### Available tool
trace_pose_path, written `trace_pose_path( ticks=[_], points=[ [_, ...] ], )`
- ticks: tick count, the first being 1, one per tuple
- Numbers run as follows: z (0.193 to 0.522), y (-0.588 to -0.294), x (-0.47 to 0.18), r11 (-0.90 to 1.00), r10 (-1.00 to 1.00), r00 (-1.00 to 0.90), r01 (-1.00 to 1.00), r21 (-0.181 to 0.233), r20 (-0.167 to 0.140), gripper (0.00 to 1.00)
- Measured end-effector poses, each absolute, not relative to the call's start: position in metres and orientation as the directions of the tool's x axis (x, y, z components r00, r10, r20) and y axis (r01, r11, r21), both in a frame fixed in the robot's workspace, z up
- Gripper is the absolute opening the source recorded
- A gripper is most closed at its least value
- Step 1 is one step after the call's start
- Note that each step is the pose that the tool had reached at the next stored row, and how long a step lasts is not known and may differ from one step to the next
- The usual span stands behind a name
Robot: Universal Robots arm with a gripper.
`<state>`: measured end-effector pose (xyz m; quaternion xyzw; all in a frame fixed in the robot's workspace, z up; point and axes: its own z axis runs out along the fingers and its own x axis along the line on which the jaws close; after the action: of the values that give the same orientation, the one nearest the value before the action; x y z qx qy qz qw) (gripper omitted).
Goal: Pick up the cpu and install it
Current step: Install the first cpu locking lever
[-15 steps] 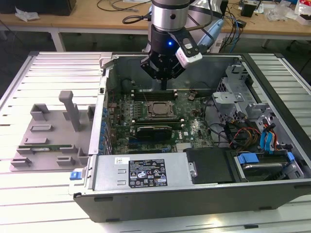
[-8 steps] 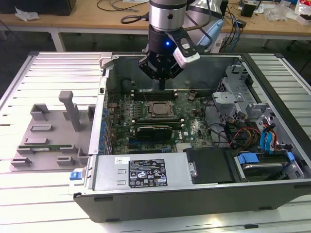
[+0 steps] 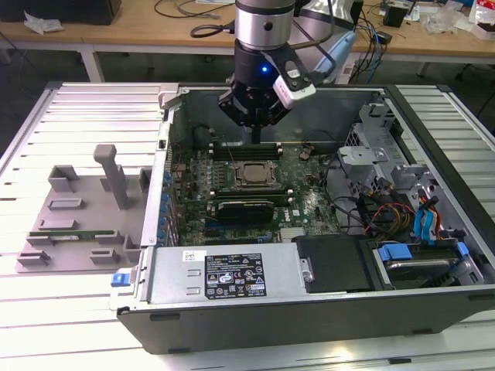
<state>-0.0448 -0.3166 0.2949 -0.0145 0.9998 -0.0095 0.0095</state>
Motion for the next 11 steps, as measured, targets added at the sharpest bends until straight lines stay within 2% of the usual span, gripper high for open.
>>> trace_pose_path(
  ticks=[8, 11],
  points=[
    [0.292, -0.314, -0.066, 0.999, -0.029, -0.999, -0.029, -0.019, -0.019, 0.11],
    [0.279, -0.307, -0.085, 0.999, -0.029, -0.999, -0.029, -0.019, -0.019, 0.11]
  ],
)
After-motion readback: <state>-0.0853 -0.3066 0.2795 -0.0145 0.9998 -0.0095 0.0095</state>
